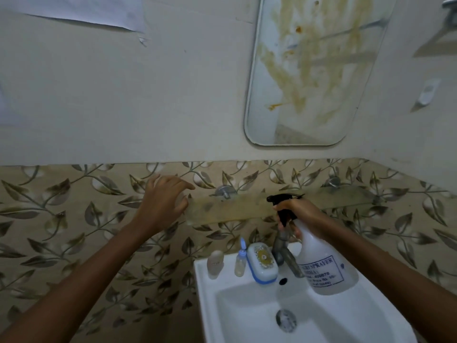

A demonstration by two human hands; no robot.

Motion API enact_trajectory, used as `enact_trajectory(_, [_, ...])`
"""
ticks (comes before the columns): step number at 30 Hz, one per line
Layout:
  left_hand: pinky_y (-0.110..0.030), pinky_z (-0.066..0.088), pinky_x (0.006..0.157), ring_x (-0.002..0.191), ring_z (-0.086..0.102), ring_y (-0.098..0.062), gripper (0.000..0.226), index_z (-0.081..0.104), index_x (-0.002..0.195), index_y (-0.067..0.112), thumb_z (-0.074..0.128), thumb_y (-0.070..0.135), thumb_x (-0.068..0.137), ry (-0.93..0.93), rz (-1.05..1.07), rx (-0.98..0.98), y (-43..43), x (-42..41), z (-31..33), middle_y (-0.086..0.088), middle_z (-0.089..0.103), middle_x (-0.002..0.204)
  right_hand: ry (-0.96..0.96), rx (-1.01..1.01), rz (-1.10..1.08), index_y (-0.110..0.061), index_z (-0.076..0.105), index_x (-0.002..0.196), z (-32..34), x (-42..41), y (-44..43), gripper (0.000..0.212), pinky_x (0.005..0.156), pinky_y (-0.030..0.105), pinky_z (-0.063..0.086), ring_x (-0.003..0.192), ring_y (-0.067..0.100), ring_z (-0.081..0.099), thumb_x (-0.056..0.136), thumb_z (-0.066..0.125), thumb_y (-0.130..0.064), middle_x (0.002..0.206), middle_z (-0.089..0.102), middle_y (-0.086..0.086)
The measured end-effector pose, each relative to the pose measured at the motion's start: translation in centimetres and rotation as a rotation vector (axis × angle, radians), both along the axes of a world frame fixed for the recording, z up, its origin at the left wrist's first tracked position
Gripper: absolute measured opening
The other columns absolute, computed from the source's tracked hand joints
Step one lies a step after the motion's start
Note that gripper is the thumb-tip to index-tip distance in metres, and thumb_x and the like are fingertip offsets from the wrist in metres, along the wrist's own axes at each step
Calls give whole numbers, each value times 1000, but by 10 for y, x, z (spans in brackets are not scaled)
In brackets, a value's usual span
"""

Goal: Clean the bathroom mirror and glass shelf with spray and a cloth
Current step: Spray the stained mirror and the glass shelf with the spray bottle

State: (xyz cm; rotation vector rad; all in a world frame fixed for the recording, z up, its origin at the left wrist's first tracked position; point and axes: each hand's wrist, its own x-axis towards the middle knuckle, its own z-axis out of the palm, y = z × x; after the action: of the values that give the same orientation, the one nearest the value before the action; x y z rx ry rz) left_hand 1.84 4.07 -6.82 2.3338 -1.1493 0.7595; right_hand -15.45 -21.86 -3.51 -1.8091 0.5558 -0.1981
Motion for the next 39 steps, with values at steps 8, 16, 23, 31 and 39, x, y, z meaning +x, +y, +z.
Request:
enact_trajectory(8, [-49,27,103,109,56,-25,43,63,101,25,31,39,77,2,-87,28,-46,-8,2,2,67,106,-15,-9,-213,10,58,86,-4,-55,-80,21,26,16,34,24,12,45,92,44,-5,70,58,26])
enact_trajectory(16, [-49,28,102,105,57,-25,46,66,99,23,31,39,73,10,-155,22,-85,-15,-1,-1,67,101,-64,-112,-475,10,62,101,-22,-69,-144,26,30,22,35,48,30,54,86,50,-8,64,61,20])
enact_trajectory(23, [-51,26,103,108,56,-25,48,66,101,22,33,41,73,35,-204,39,-111,-15,0,-2,67,105,-133,-12,-672,5,62,90,-16,-79,-173,17,38,26,44,40,21,60,84,51,-6,52,64,13])
enact_trajectory(31, [-49,25,104,110,55,-24,47,65,102,24,32,42,73,37,-223,52,-121,-16,-2,-2,67,106,-200,12,-862,0,57,76,-12,-89,-186,13,40,25,41,37,16,54,86,52,-7,42,56,7])
enact_trajectory(39, [-48,23,106,113,53,-24,49,64,104,24,31,43,73,45,-229,74,-117,-18,-2,-1,65,108,-87,-30,-656,14,63,88,-43,-75,-174,26,28,20,34,35,27,47,83,54,-11,44,63,10])
